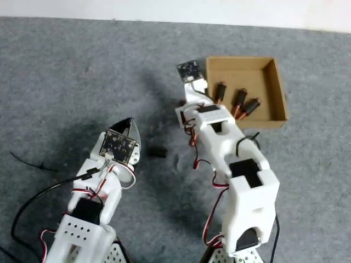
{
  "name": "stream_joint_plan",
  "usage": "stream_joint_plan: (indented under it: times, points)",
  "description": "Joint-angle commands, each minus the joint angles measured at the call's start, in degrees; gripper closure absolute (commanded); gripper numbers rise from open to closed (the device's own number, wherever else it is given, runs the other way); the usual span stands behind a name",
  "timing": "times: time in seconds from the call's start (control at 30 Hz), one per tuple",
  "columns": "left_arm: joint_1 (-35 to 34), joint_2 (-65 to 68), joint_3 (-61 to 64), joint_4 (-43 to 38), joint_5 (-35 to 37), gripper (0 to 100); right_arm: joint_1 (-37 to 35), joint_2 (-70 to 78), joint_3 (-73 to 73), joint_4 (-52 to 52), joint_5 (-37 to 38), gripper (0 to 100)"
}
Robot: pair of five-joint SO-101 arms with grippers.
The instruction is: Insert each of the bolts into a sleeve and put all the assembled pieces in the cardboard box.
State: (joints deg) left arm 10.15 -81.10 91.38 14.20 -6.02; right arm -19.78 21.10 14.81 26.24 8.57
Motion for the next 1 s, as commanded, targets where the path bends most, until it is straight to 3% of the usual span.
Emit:
stream_joint_plan:
  times: [0.0, 0.97]
  points:
    - [-0.57, -0.40, -1.45, -1.14, -0.44, 99, 0.57, -6.90, 0.48, 0.48, 0.70, 98.8]
    - [-0.57, -0.31, -1.36, -1.23, -0.53, 99, -6.20, -31.87, 20.35, 0.31, 0.79, 98.8]
